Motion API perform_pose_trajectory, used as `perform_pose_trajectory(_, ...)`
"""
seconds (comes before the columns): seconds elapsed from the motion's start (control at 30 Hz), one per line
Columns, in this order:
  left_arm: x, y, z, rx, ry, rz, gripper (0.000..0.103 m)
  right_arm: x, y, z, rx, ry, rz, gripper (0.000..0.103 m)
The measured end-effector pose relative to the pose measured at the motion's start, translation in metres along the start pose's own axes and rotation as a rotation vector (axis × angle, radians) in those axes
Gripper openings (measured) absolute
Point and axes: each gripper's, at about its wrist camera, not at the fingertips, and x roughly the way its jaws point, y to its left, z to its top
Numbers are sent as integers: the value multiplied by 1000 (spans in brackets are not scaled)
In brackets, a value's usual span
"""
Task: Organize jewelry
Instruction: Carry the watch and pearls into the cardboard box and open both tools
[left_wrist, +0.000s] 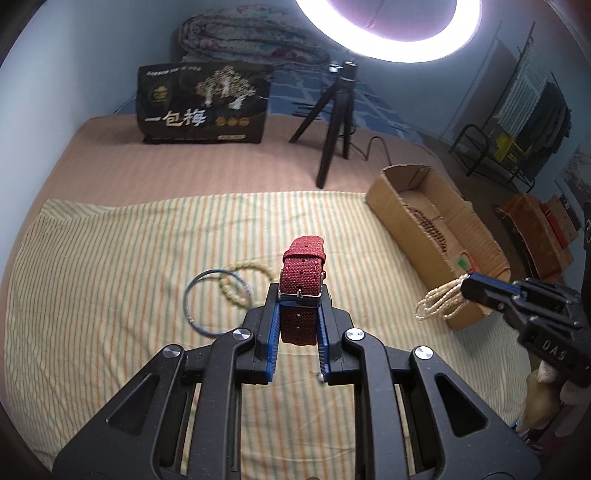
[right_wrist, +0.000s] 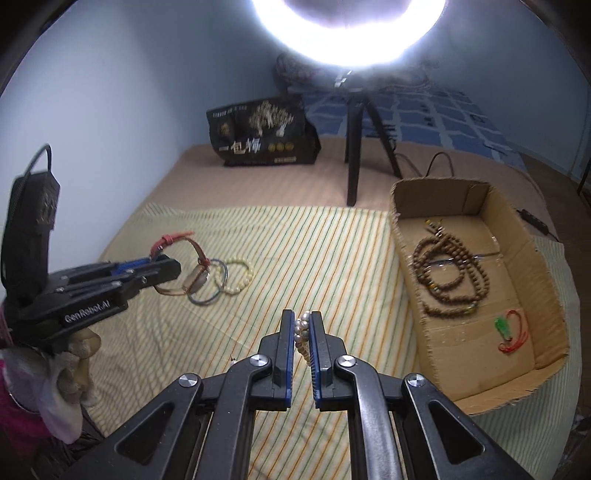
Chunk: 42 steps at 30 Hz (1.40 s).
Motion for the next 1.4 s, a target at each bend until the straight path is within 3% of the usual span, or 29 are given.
perform_pose_trajectory(0.6, 11, -99, 21, 128, -49, -101, 16, -60, -90, -3, 113, -109, -136, 5)
perform_pose_trajectory(0.97, 33, -152, 25, 189, -36, -155, 16, -66, -135, -10, 175, -98, -196, 5)
perform_pose_trajectory(1.4, 63, -187, 22, 216, 6, -207, 16, -51, -166, -14, 239, -60, -236, 5)
